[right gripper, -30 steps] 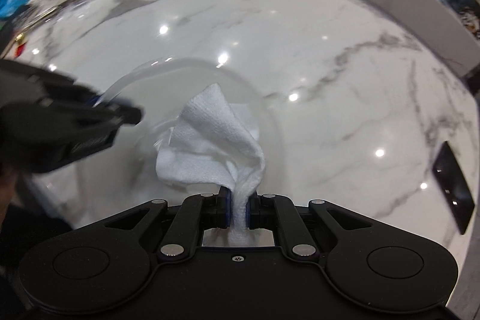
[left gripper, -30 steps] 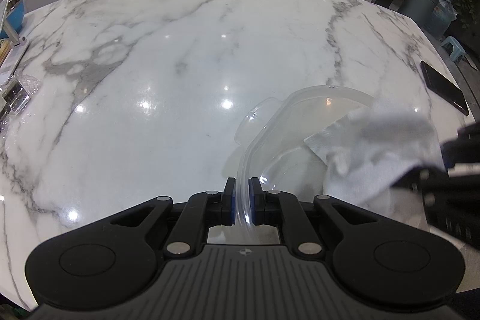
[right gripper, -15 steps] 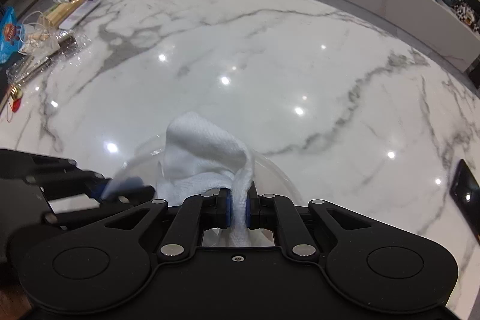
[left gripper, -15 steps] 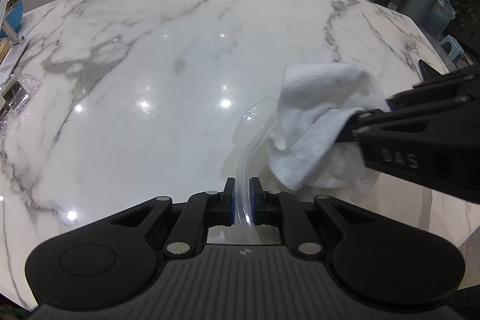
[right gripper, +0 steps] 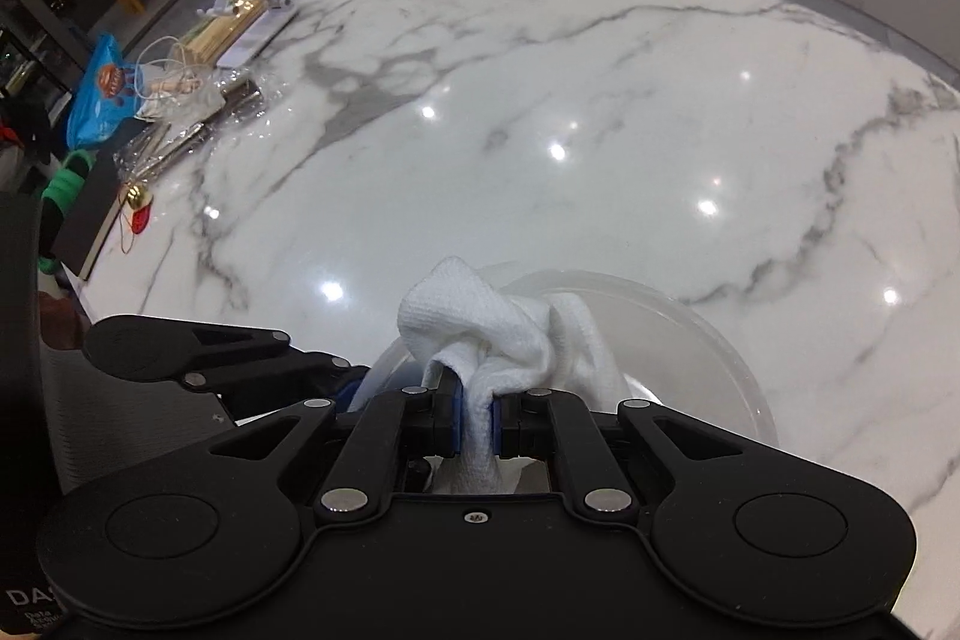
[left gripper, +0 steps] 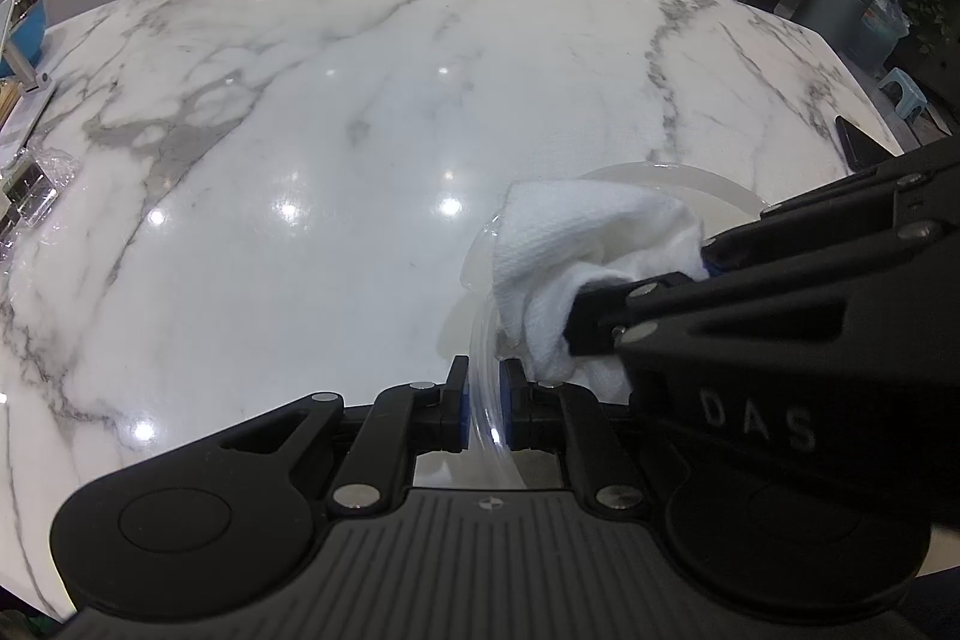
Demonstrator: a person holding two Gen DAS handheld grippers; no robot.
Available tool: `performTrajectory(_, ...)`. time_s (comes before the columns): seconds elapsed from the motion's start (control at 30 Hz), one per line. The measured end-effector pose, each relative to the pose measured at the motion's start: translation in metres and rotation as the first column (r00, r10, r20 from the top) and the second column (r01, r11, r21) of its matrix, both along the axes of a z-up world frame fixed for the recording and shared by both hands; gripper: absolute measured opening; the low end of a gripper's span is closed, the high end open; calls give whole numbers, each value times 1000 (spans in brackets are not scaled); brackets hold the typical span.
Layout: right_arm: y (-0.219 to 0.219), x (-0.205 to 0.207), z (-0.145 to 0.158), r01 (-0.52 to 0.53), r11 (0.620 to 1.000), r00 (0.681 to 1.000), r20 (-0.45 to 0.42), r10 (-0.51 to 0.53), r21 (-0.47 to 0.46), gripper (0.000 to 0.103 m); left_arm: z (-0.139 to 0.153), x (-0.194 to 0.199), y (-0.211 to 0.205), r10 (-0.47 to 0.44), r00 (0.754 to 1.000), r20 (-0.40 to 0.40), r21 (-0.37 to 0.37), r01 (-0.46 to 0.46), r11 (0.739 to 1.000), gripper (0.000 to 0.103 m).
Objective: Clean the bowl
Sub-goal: 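Rub the towel on the bowl rim with the right gripper while the left gripper holds, then tilt the bowl with the left gripper while the right gripper wipes its outer wall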
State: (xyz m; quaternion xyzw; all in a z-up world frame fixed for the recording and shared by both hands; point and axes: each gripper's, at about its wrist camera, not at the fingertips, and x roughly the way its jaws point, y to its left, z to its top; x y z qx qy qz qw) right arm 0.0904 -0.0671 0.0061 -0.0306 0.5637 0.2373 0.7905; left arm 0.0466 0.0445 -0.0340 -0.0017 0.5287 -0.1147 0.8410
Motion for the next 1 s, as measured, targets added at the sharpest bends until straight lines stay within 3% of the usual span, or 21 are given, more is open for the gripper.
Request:
performTrajectory(0.43, -43, -6, 10, 114, 982, 989, 112, -98, -149, 7, 0, 1, 0, 12, 1000, 0, -8, -12, 1000, 7)
performTrajectory(0.87, -73, -39, 35, 116, 990, 985, 138, -104, -79, 7, 2, 2, -2, 14, 1000, 10, -1, -14, 1000, 8)
performTrajectory(0.97, -77, -44, 41, 116, 991, 982, 156, -104, -65, 7, 7, 1, -2, 19, 1000, 23, -8, -19, 1000, 15)
performTrajectory(1.0, -79, -46, 42, 117, 991, 982, 158, -107, -58, 7, 9, 0, -1, 21, 999, 24, -20, -21, 1000, 24)
